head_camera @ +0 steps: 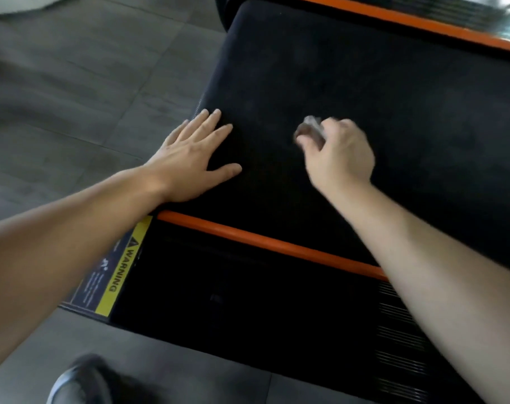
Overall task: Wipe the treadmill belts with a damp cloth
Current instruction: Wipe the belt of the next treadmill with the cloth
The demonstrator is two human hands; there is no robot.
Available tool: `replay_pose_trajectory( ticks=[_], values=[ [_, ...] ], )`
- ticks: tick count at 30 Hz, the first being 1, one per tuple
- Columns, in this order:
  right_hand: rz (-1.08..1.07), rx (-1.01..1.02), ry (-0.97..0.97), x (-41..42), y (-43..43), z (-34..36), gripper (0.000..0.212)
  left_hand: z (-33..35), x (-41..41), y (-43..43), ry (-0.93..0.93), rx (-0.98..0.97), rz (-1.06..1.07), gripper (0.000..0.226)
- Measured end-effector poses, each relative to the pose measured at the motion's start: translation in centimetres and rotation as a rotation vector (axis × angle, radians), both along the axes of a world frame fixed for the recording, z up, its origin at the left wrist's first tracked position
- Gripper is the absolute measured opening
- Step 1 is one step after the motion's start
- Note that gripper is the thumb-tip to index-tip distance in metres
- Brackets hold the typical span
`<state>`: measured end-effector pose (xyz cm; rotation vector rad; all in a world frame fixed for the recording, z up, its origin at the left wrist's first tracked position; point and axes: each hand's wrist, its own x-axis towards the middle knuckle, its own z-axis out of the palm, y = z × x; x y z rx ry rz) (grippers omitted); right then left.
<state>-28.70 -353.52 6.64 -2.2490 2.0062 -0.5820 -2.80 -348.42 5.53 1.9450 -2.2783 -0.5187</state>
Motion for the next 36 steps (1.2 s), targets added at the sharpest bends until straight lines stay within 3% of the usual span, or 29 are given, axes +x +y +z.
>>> replay_pose_trajectory(
  ticks=[3,5,10,14,16,18,21,23,28,30,33,36],
  values=[
    [0.333,0.004,-0.07,3.4,5.5,-0.6,0.041,-0.2,0.3,-0.2,0.084,0.031,0.073,0.091],
    [0.432,0.044,-0.054,3.3,5.2,-0.6,0.041,-0.1,0.8,-0.2,0.179,0.096,0.151,0.093],
    [0.102,0.012,-0.022,5.6,-2.4,-0.1,0.034,-0.4,2.7,-0.4,0.353,0.208,0.25,0.091],
    [0.448,0.023,-0.06,9.3,2.7,-0.5,0.038,-1.6,4.1,-1.5,0.539,0.238,0.365,0.065],
    [0.543,0.083,-0.061,8.8,3.4,-0.5,0.038,-2.1,4.8,-2.0,0.688,0.296,0.439,0.074],
    [0.5,0.026,-0.01,9.1,1.0,-0.4,0.036,-2.6,5.5,-2.6,0.827,0.339,0.501,0.071],
    [0.268,0.009,0.007,10.9,-3.4,-0.3,0.036,-3.2,5.9,-3.3,0.956,0.412,0.529,0.046],
    [0.226,0.005,-0.012,12.1,-3.1,-0.6,0.037,-3.8,6.0,-3.3,0.982,0.421,0.525,0.052],
    [0.623,0.099,-0.021,10.5,1.8,-0.3,0.039,-4.1,5.5,-2.9,0.943,0.406,0.47,0.063],
    [0.574,0.084,0.0,10.9,0.6,0.1,0.037,-3.6,5.2,-2.8,0.905,0.397,0.469,0.075],
    [0.462,0.06,-0.022,11.6,0.2,-0.1,0.033,-3.6,5.1,-2.8,0.867,0.383,0.465,0.068],
    [0.696,0.075,-0.03,10.0,2.6,-0.1,0.042,-3.1,4.8,-2.7,0.796,0.35,0.468,0.066]
  ],
)
